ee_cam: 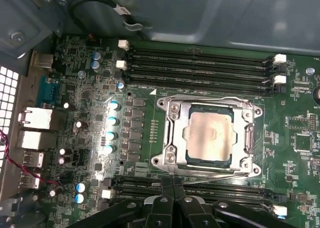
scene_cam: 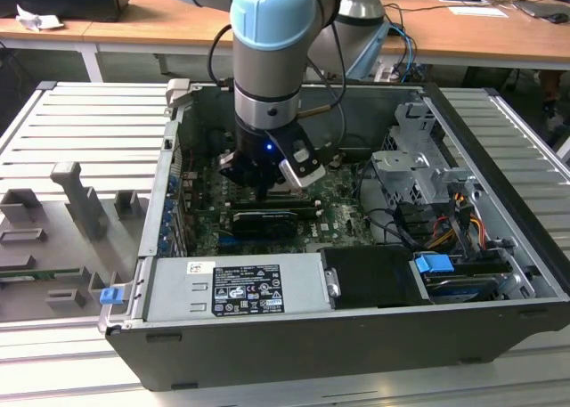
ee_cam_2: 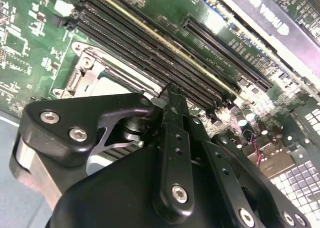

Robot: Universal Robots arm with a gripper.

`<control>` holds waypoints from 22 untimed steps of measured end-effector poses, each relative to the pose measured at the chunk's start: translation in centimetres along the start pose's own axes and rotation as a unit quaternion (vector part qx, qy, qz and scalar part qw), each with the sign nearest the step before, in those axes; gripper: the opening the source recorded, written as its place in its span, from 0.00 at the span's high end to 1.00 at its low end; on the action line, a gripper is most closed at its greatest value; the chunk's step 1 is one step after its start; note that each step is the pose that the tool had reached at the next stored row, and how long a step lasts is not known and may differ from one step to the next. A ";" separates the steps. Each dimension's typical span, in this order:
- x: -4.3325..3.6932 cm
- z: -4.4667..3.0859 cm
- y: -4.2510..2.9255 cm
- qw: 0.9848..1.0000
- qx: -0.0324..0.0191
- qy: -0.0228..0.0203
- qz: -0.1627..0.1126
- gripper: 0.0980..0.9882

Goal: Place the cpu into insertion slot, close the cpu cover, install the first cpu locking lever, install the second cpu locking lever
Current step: 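Install the second cpu locking lever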

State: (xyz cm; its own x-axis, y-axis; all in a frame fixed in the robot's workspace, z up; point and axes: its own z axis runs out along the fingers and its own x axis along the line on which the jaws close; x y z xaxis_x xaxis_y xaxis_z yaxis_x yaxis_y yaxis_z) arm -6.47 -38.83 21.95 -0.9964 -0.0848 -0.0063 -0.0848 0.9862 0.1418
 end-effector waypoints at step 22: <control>1.33 2.42 -0.33 0.999 -0.039 -0.004 0.000 0.99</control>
State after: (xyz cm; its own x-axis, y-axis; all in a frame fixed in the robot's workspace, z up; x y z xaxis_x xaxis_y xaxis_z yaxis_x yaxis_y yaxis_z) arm -7.78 -38.93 19.49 -0.9964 -0.0842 -0.0137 -0.0851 0.9720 0.2190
